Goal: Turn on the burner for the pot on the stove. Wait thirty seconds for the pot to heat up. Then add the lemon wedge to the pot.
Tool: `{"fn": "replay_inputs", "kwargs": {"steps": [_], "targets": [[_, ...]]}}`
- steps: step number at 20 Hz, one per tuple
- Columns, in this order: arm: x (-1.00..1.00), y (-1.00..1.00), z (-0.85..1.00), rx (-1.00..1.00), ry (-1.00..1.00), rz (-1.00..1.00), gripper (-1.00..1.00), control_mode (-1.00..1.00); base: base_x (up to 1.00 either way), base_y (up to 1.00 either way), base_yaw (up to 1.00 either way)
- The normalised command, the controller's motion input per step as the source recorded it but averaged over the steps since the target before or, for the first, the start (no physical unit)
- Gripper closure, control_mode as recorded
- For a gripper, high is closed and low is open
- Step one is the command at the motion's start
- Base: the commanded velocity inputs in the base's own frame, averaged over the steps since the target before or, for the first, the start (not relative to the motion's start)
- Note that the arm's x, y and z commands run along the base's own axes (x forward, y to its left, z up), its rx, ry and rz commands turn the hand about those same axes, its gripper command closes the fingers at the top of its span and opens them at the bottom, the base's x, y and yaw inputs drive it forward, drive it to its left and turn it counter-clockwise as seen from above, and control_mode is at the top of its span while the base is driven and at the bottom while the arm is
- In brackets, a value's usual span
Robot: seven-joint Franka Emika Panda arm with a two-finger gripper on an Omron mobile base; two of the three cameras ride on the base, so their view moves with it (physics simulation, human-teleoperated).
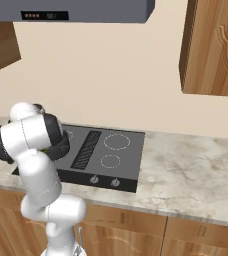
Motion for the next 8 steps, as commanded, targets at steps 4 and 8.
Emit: {"fn": "replay_inputs", "kwargs": {"steps": [4, 8], "targets": [[-0.27, -0.29, 0.98, 0.06, -0.12, 0.0, -1.0, -1.0, 0.0, 0.0, 0.0], [-0.37, -0.63, 0.77, 0.07, -0.19, 0.0, -1.0, -1.0, 0.0, 0.0, 0.0]]}}
